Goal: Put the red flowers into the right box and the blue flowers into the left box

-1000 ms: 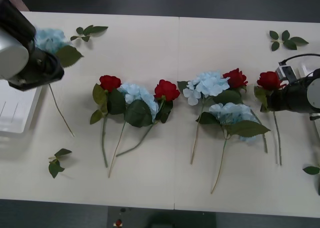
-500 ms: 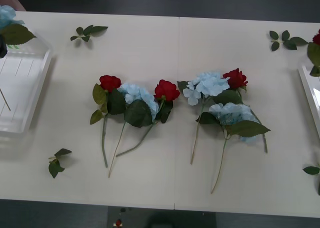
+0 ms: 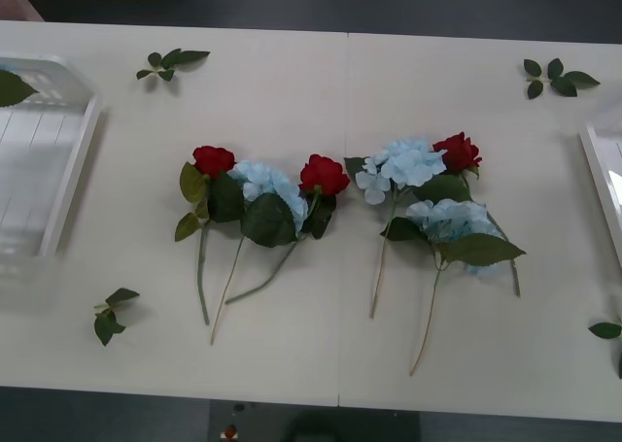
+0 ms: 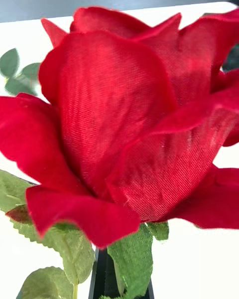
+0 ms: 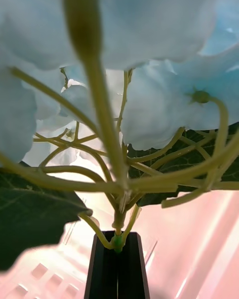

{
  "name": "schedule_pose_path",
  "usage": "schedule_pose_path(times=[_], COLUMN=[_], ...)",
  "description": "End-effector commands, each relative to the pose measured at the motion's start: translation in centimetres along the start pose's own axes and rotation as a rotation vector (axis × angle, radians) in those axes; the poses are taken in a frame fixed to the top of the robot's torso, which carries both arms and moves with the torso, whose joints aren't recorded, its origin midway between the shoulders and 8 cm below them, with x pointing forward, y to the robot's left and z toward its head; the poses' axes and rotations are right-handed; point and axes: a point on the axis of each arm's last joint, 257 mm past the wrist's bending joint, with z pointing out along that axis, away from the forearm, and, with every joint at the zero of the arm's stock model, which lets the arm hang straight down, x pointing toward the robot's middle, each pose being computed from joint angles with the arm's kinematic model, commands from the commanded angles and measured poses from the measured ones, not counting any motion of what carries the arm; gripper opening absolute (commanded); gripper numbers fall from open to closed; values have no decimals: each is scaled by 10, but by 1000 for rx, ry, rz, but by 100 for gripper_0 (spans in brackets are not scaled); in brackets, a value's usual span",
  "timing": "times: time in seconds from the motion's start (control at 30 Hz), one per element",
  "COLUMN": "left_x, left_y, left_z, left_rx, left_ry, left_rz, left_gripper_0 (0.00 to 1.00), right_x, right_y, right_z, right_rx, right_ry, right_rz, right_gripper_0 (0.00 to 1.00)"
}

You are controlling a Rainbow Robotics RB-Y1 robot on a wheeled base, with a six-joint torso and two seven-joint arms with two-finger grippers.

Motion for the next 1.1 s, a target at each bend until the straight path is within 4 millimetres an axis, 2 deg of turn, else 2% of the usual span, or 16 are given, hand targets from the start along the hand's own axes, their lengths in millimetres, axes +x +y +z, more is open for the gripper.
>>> schedule_pose_path(times=[0.03,0.13,0.17,0.2,0.27,0.37,0.43,0.53,0.6,0.63,0.67,0.7,0.77,0.83,1.0,1.1], left_x=[-11,-13,-14,-13,-14,-17,-19,-19,-21,-21,-22,-24,-27,-27,-20,-8], left_y=[6,7,7,8,8,6,5,-1,-12,-18,-25,-33,-57,-73,-113,-138], left_z=[2,6,6,6,6,6,6,5,2,0,-3,-6,-17,-25,-49,-68], left_rx=[0,3,3,2,0,7,13,31,67,83,103,125,189,229,329,381], left_ry=[-31,-44,-47,-46,-51,-65,-70,-71,-75,-77,-81,-86,-95,-91,-67,-38], left_rz=[20,27,30,33,42,53,59,62,61,61,61,61,59,62,91,140], left_gripper_0=[0,5,9,17,44,76,84,88,93,97,100,100,100,100,100,100], right_x=[-17,-7,-5,0,13,30,34,36,35,35,34,34,30,26,12,6], right_y=[-31,-49,-52,-54,-62,-68,-69,-68,-68,-68,-67,-67,-64,-61,-36,-4], right_z=[1,12,14,17,26,38,42,43,43,43,43,44,43,43,35,23], right_rx=[76,109,114,115,129,143,148,149,147,146,145,145,139,133,87,31], right_ry=[-42,-39,-39,-32,-10,12,16,17,16,15,11,11,2,-3,-2,23], right_rz=[-81,-79,-77,-73,-76,-84,-97,-102,-107,-105,-104,-106,-105,-105,-146,-202], right_gripper_0=[0,0,0,0,0,0,0,1,9,19,32,48,85,99,100,100])
